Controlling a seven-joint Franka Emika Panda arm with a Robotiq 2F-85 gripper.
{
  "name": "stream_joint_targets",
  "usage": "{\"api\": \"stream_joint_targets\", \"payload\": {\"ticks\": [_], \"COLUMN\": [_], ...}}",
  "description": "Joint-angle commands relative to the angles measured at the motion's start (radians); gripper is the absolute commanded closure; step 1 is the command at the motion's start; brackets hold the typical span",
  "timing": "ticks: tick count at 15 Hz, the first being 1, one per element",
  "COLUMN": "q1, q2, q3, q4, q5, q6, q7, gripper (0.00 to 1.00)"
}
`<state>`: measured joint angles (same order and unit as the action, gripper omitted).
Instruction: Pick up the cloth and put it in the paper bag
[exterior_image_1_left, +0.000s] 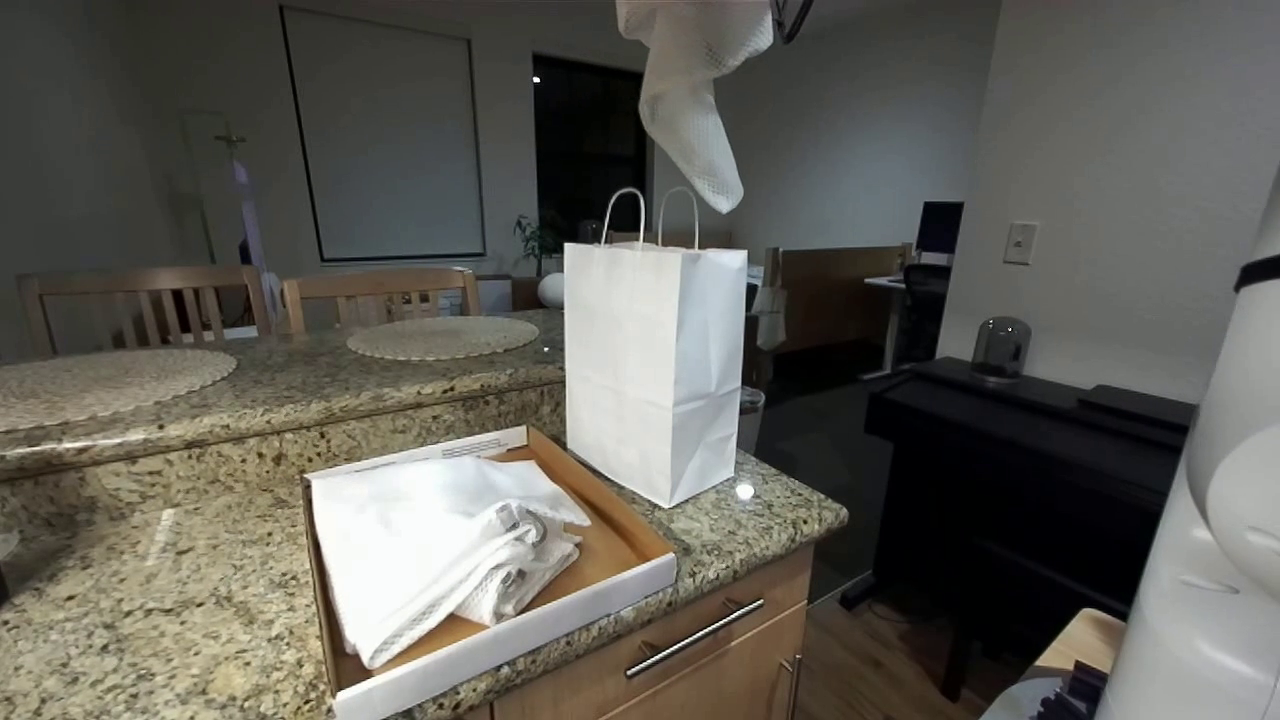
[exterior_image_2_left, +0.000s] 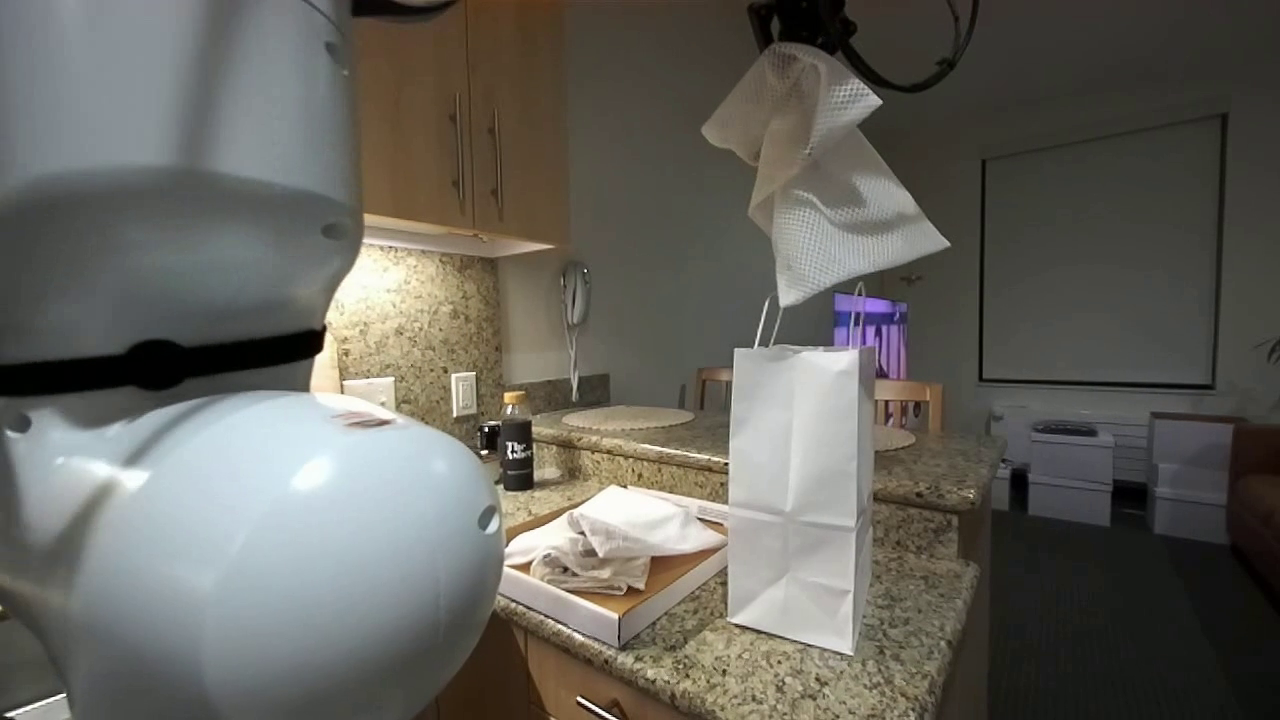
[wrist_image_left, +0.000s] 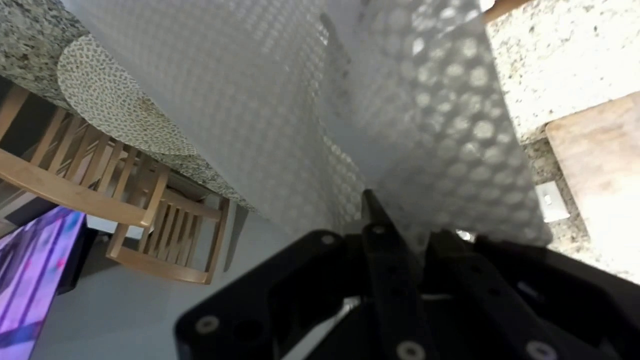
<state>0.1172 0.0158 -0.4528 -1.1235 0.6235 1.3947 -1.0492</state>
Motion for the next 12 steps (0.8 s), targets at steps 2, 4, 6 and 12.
{"api": "stream_joint_targets", "payload": {"ticks": [2, 4, 6, 12], "q1": [-0.052, -0.070, -0.202, -0.280], "q2": [0.214, 0.254, 0.265, 0.371], "q3": [-0.027, -0.019, 0.177, 0.263], "q4": [0.301, 0.378, 0.417, 0.533], "q5": [0.053, 0.057, -0.011, -0.001], "q6": [-0.160, -0.209, -0.213, -0.317], "q7": [-0.174, -0.225, -0.251, -0.401], "gripper": [0.92, 0.92, 0.92, 0.92]}}
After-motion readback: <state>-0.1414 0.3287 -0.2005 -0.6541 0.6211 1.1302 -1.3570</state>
